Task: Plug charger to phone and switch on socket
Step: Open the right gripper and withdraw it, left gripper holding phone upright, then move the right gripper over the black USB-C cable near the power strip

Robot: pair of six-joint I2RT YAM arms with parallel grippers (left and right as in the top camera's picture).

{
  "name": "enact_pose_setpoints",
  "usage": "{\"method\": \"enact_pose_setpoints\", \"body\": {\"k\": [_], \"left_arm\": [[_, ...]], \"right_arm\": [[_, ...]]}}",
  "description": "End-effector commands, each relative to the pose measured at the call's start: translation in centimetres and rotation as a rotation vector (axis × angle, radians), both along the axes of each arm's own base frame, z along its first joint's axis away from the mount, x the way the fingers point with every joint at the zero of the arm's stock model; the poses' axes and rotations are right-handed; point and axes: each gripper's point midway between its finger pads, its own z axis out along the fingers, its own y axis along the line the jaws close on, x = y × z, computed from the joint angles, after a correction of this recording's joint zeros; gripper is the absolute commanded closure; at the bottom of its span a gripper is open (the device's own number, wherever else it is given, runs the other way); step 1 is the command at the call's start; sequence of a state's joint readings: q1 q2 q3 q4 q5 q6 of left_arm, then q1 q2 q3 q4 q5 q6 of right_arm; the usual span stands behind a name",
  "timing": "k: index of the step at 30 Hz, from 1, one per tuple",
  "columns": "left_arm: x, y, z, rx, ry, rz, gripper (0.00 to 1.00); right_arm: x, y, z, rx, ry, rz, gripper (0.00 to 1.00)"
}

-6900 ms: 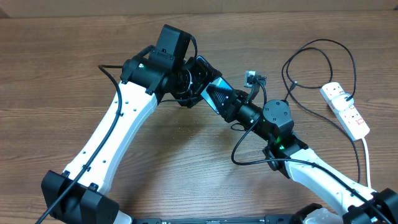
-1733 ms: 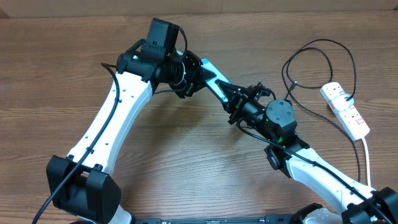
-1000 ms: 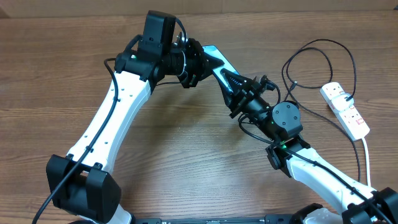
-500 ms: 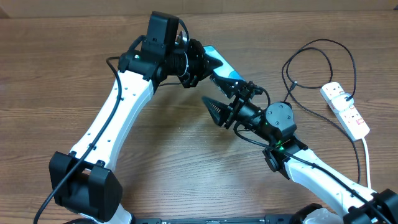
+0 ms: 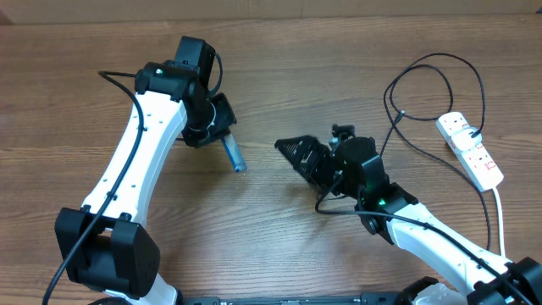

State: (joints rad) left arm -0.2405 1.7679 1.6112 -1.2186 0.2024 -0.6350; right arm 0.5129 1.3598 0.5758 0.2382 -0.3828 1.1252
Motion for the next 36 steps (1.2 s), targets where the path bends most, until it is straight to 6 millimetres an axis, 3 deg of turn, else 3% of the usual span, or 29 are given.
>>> {"method": "enact_pose_setpoints", "body": {"k": [1,5,9,13,18,26,28,32,36], "left_arm": [[-1.8,-4.1,1.8,-0.204,-0.046,-0.358,0.96],[-3.7,-4.6,2.0,-0.256,0.004,-0.425,0.96],[-4.4,-4.4,2.0,-0.253,0.023,-0.452,0.96],[-3.8,-4.7,2.1,-0.260,-0.004,-0.452,0.96],[-3.4,-5.2,2.2,-0.274,-0.018,-0.439,0.96],[-2.4,-6.3,2.5,-0.286,-0.047,-0.395,0.96],[-2.6,-6.2,2.5,-0.286,-0.040,-0.392,0.96],[-2.9,-6.2,2.4,-0.284,-0.026,-0.392,0.96],[-2.7,-6.3,2.4,-0.284,-0.034,-0.392,0.96]], "right_arm": [[0.8,-1.3,-0.5,-0.356,-0.386,0.178,0.00],[2.2,-7.0,-2.2,-0.612,-0.246,0.006,0.00],[3.2,-12.5,-1.1,-0.787,-0.111,-0.131,0.00],[4.4,-16.9,0.4,-0.815,-0.042,-0.251,0.00],[5.9,-22.9,-0.3,-0.819,0.033,-0.400,0.00],[8.4,-25.3,-5.7,-0.812,0.104,-0.360,0.04],[9.0,-25.2,-6.7,-0.791,0.113,-0.351,0.09],[9.1,-24.2,-7.8,-0.740,0.127,-0.306,0.19],[9.5,-24.4,-8.2,-0.749,0.124,-0.315,0.23]]}}
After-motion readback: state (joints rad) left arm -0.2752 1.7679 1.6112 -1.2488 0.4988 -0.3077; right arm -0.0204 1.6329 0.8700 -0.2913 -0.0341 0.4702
